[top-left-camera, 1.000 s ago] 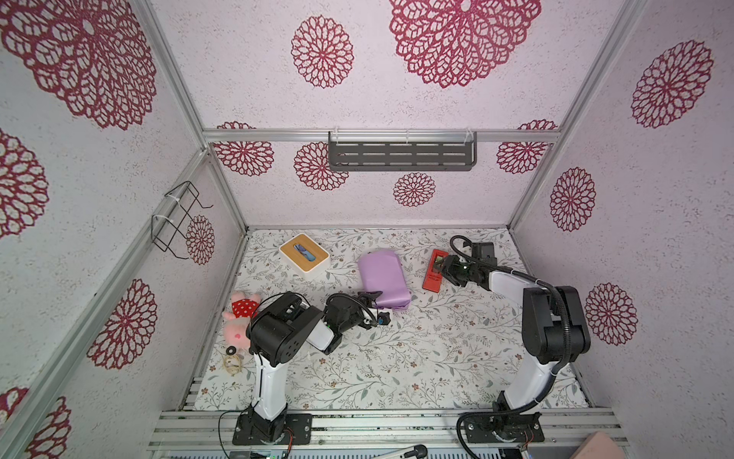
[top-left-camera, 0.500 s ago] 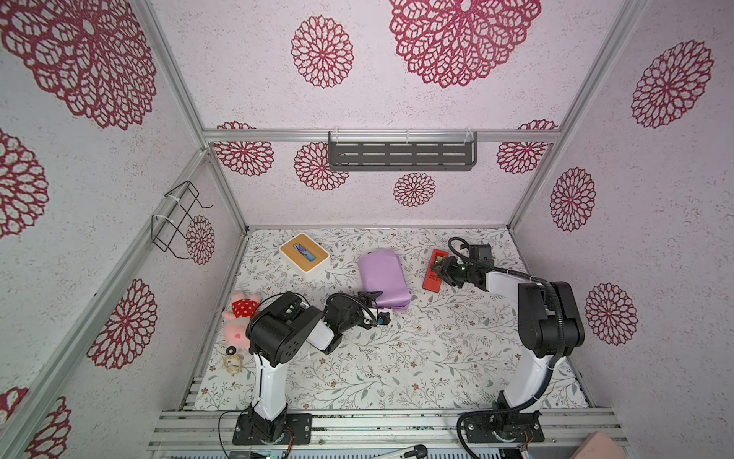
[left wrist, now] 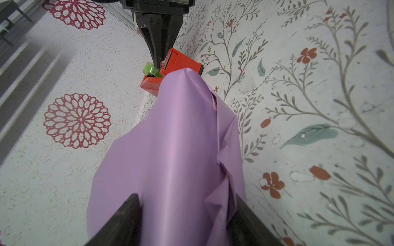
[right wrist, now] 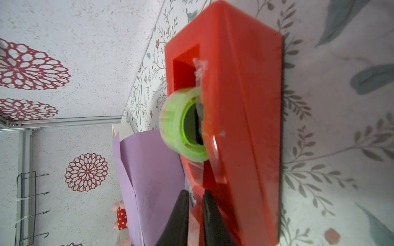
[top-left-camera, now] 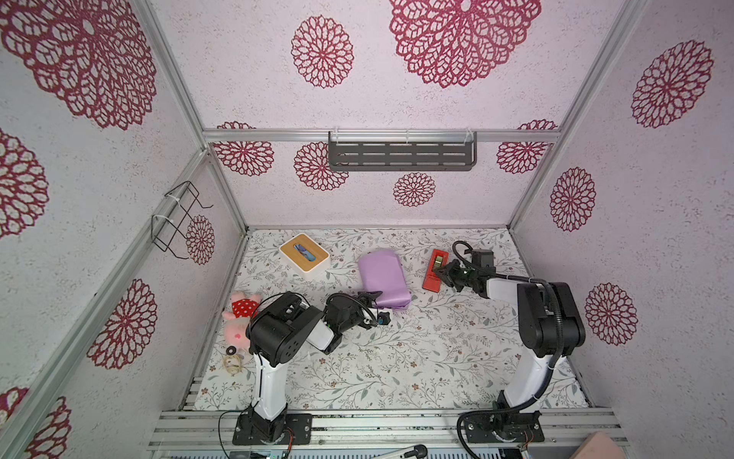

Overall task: Wrap a gift box in wrapping paper
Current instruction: Tear off the tape with the cutter.

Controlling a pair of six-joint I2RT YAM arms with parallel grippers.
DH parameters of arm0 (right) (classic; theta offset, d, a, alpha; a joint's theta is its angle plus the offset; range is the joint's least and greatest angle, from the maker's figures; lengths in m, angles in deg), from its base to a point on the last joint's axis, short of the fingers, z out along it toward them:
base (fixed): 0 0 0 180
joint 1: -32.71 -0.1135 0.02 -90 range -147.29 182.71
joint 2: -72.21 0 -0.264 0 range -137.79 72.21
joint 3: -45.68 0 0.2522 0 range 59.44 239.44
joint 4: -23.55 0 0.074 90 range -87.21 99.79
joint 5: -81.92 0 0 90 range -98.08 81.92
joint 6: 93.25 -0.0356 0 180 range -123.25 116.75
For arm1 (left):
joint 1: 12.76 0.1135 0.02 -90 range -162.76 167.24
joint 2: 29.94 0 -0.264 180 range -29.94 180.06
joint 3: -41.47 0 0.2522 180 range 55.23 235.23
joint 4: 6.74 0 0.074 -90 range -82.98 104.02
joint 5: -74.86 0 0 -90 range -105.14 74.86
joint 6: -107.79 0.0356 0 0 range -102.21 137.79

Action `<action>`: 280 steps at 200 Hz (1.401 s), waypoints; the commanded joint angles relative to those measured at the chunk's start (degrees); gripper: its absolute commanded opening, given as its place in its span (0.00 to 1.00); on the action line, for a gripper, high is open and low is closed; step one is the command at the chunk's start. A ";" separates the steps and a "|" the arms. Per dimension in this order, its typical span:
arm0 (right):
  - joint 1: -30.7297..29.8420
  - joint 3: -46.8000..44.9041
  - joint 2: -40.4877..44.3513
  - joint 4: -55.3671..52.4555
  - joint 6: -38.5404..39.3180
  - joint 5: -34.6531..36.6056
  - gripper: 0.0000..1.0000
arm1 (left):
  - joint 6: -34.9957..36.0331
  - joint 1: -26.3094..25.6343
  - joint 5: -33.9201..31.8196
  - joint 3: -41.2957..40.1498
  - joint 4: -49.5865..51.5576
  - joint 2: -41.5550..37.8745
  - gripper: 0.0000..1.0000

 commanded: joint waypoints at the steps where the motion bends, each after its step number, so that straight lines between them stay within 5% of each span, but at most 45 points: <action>1: -0.04 -0.43 0.34 3.55 -2.67 -1.79 0.13 | -0.24 0.10 0.22 -0.33 7.05 0.31 0.67; 43: 0.57 -1.34 0.42 7.71 -5.84 -3.05 0.00 | -0.14 0.15 0.00 -0.41 7.14 0.23 0.67; 177: 0.76 -9.11 3.22 30.74 -21.16 -6.74 0.00 | -0.24 0.05 -0.12 -0.33 7.53 0.21 0.67; 280: -1.85 -18.33 7.20 36.01 -23.18 -6.31 0.00 | -0.24 0.08 -0.15 -0.23 7.64 0.13 0.67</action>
